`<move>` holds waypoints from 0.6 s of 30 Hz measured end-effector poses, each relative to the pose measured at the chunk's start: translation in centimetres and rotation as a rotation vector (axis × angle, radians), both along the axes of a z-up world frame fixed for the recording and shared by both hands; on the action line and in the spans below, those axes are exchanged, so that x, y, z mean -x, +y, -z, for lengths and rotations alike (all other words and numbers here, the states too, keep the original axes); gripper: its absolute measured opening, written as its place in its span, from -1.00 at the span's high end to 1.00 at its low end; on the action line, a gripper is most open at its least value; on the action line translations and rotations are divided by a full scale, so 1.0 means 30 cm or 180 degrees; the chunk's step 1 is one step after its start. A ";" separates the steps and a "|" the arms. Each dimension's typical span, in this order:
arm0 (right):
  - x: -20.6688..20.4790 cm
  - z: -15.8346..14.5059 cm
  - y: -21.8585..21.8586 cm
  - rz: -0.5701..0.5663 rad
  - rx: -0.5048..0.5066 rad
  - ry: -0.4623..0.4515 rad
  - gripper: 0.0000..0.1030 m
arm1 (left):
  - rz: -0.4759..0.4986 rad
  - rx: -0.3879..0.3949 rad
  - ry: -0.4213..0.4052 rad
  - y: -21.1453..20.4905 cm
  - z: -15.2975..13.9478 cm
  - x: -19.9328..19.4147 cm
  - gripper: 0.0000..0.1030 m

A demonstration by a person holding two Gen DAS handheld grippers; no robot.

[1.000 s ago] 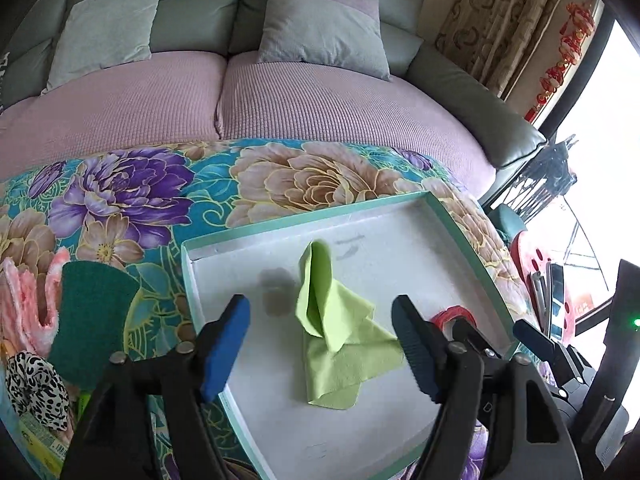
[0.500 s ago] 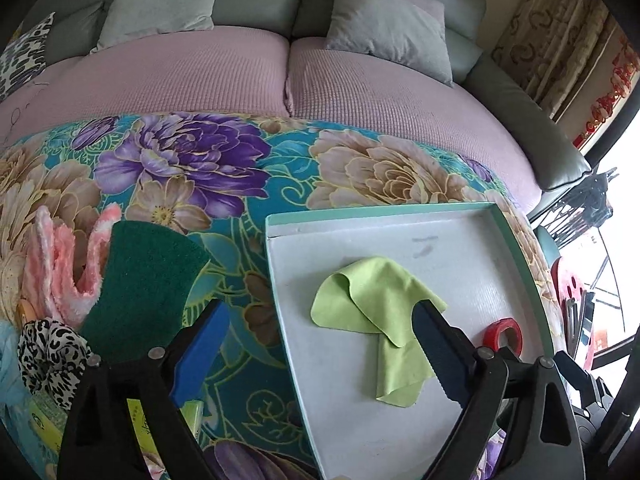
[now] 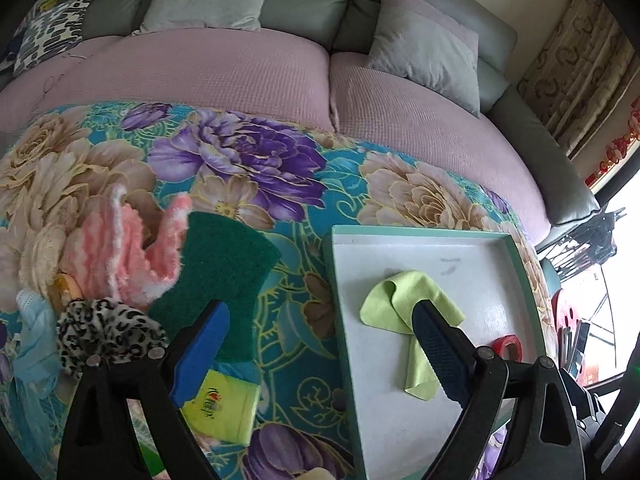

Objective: Organize soft objects
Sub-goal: 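Move both tools back toward the pile of soft items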

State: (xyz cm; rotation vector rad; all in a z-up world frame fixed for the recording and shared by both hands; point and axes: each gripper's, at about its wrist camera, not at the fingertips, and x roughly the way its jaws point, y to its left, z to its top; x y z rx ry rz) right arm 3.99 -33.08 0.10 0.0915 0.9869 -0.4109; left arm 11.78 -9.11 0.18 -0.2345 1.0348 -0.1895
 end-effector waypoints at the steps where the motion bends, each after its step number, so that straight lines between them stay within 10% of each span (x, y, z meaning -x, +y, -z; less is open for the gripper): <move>1: -0.003 -0.004 0.018 -0.0065 -0.0014 -0.0016 -1.00 | -0.0088 -0.0049 -0.0002 0.023 -0.003 0.005 -0.81; 18: -0.023 0.005 0.337 -0.0818 -0.0221 -0.0020 -1.00 | -0.1338 -0.0001 0.0161 0.519 -0.025 0.162 -0.81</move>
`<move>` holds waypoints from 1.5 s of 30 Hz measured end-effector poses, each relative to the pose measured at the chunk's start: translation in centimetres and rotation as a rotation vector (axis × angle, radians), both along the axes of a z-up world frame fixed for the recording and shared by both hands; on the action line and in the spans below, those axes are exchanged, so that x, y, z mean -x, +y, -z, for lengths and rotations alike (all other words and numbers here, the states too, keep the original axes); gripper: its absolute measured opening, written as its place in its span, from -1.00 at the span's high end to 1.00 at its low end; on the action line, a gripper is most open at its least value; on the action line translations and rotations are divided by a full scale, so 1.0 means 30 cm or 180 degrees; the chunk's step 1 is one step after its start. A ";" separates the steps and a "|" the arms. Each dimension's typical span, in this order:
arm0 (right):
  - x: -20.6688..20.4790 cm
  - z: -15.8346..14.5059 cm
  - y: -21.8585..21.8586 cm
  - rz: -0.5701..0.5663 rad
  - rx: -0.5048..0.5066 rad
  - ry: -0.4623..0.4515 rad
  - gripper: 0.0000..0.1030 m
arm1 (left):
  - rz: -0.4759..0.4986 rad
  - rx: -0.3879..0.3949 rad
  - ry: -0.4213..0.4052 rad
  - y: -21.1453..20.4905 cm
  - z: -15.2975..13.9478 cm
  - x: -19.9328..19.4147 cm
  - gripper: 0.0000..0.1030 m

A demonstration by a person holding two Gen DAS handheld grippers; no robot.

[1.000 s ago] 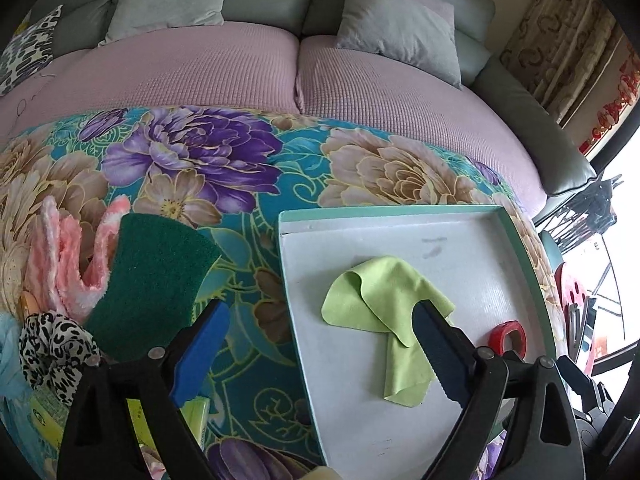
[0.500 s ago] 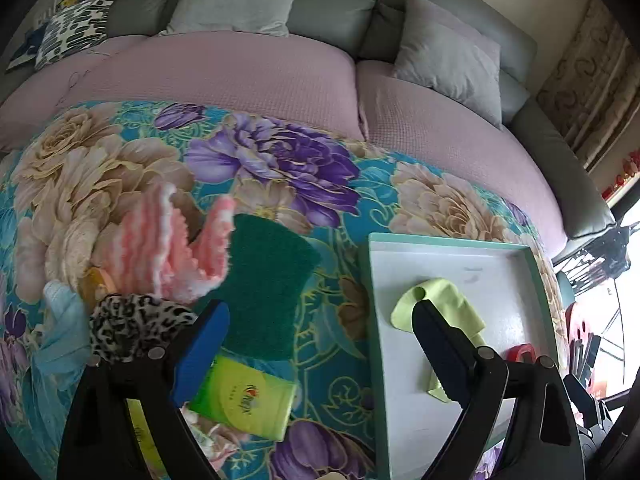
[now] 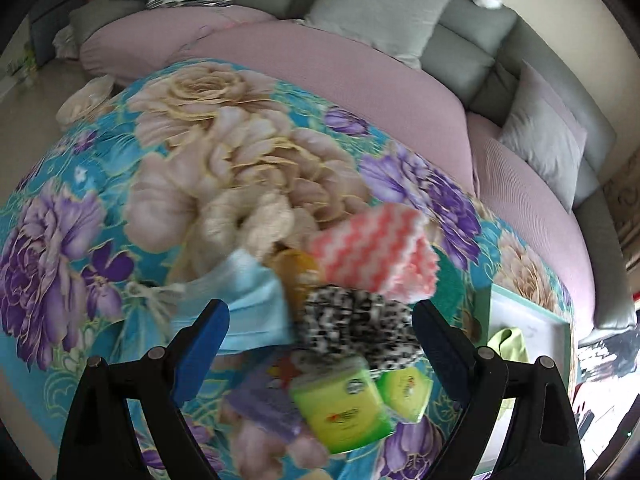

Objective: Organize soft objects
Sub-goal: 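Move both tools back toward the pile of soft items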

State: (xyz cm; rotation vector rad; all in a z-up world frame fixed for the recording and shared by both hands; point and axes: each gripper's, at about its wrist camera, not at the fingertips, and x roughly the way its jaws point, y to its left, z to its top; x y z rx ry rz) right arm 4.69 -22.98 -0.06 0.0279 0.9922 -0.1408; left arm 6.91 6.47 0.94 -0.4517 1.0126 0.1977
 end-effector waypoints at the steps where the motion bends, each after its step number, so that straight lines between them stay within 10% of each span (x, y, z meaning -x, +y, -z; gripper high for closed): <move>1: 0.002 0.007 0.013 -0.0032 -0.0013 0.0021 -1.00 | -0.0047 0.0013 0.0009 0.026 0.002 0.015 -0.81; 45: 0.047 0.052 0.354 -0.1006 -0.0140 -0.0016 -1.00 | -0.0368 0.0270 0.0175 0.222 0.192 0.065 -0.88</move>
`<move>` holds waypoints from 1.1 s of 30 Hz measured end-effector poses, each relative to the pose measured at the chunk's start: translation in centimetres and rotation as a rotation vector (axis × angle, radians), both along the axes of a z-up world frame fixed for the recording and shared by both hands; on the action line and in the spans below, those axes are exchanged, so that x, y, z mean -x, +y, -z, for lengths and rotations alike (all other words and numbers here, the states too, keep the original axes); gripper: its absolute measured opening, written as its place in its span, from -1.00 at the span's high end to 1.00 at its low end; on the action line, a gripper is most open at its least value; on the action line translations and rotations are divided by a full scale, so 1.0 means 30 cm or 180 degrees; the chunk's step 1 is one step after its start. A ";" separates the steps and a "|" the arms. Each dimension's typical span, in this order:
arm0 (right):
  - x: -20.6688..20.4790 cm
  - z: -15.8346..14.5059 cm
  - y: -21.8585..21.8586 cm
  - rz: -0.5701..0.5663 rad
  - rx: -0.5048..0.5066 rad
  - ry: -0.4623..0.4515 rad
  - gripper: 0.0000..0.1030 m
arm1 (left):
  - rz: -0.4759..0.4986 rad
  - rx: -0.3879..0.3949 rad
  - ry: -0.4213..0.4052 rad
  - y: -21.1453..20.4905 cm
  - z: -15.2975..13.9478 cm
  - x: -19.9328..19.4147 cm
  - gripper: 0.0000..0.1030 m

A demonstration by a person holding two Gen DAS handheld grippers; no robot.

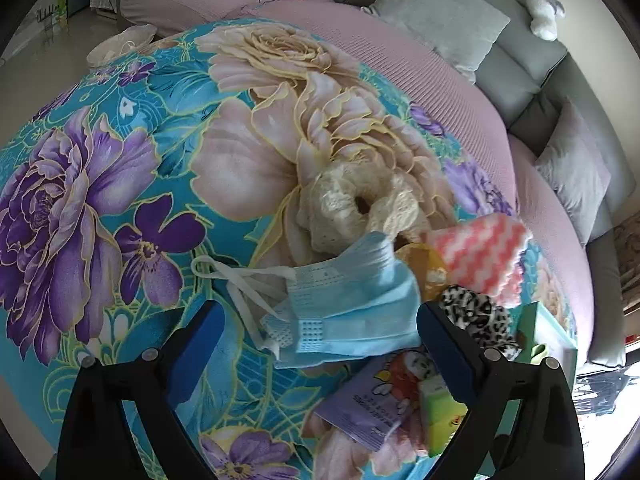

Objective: Organize soft objects
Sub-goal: 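Move both tools back toward the pile of soft items, then grasp the blue face mask with the left tool while the right tool grasps the green tissue pack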

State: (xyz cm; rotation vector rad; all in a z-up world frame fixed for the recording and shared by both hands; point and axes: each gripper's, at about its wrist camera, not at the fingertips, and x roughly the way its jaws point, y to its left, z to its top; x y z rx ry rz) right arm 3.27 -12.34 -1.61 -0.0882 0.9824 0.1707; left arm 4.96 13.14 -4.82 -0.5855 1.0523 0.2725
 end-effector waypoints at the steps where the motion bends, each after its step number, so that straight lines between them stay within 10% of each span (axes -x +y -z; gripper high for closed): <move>1: 0.002 -0.003 0.009 -0.0054 -0.0043 -0.0006 -1.00 | -0.0011 0.0004 0.0029 0.003 0.009 -0.002 -0.88; 20: 0.029 0.055 0.244 -0.0866 0.0273 -0.0196 -1.00 | -0.0068 0.0139 0.0416 0.037 0.099 -0.022 -0.88; 27: 0.021 0.065 0.253 -0.0854 0.0288 -0.0207 -0.66 | 0.0057 0.0067 0.0450 0.010 0.107 -0.039 -0.86; 33: 0.012 0.060 0.238 -0.0866 0.0126 -0.0146 -0.17 | 0.0246 0.0107 0.0396 -0.019 0.106 -0.056 -0.18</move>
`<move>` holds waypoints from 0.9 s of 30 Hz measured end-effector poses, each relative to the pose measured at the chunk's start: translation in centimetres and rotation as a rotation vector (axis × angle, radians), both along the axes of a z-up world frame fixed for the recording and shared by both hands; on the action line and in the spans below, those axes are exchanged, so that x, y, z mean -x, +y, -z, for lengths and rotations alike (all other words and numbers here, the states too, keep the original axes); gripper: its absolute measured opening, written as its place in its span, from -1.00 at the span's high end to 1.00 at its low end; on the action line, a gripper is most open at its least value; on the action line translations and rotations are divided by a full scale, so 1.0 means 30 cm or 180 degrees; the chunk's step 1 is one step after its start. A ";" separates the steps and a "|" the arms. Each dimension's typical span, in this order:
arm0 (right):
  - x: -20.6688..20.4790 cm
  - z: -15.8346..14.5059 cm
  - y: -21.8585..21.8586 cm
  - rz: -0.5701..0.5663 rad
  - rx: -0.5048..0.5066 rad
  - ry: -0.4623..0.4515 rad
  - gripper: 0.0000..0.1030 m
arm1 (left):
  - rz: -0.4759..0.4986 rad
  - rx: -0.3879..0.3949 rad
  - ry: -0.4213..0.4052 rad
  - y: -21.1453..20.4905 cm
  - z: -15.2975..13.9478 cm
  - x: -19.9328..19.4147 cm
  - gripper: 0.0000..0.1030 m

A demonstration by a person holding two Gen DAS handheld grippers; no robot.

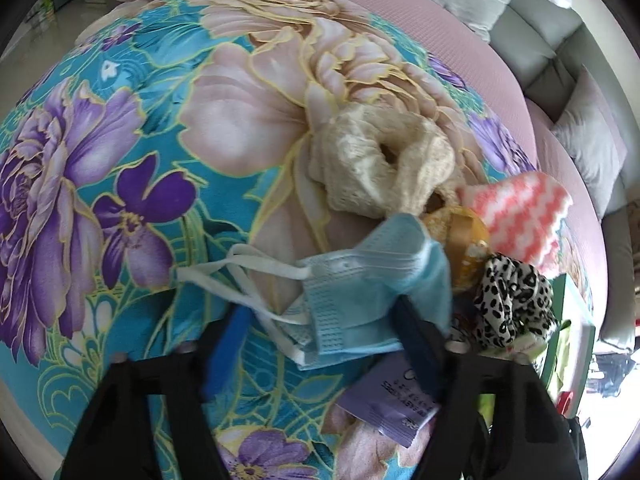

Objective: Organize soft objects
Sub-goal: 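Grasp the blue face mask with the left tool while the right tool grasps the green tissue pack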

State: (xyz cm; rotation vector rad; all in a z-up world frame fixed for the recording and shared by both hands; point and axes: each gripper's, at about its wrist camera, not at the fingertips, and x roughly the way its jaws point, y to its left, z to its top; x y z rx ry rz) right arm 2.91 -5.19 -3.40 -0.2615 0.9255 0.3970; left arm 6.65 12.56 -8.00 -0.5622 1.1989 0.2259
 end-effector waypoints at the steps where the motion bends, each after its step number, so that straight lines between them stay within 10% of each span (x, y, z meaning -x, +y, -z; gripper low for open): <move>1: 0.001 -0.001 0.000 -0.0008 -0.0006 0.0004 -0.14 | 0.0030 0.0025 -0.0010 -0.007 0.003 -0.008 -0.04; 11: 0.000 0.006 0.004 -0.0015 -0.0025 0.0054 -0.12 | 0.0149 0.0077 -0.0048 -0.044 0.012 -0.026 0.60; 27: 0.022 -0.040 -0.011 -0.0056 -0.0197 0.0017 -0.08 | 0.0204 0.0145 -0.0494 -0.029 -0.133 0.063 0.75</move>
